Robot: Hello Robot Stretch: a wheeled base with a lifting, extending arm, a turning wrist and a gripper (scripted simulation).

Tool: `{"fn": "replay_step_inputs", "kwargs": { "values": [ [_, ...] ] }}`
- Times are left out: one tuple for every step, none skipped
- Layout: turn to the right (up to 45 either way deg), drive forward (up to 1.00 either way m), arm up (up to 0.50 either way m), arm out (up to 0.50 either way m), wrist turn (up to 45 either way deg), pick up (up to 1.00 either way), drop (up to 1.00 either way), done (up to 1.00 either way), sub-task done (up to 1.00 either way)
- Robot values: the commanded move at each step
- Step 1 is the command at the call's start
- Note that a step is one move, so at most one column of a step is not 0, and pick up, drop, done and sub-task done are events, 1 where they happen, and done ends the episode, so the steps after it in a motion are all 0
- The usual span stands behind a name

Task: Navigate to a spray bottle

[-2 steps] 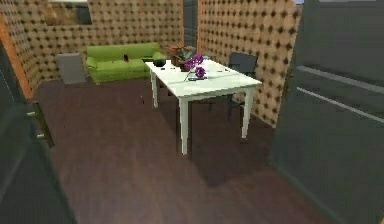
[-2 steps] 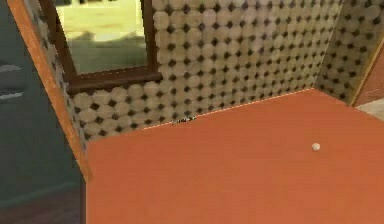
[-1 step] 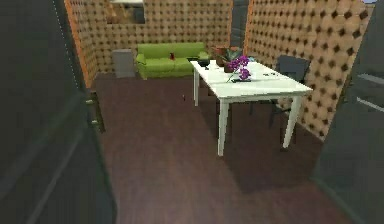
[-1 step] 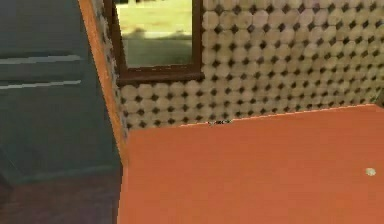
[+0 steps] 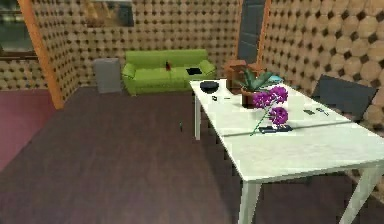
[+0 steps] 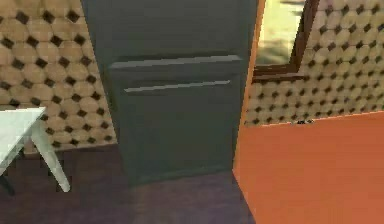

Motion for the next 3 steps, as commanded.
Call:
{"fn": "replay_step_inputs", "kwargs": {
  "values": [
    [0.0,0.50,0.00,0.00,0.0,0.00,0.00,0.00,0.00],
    [-45.0,0.00,0.00,0.00,0.0,0.00,0.00,0.00,0.00],
    [-9.0,0.00,0.00,0.00,0.0,0.00,0.00,0.00,0.00]
  ]
}}
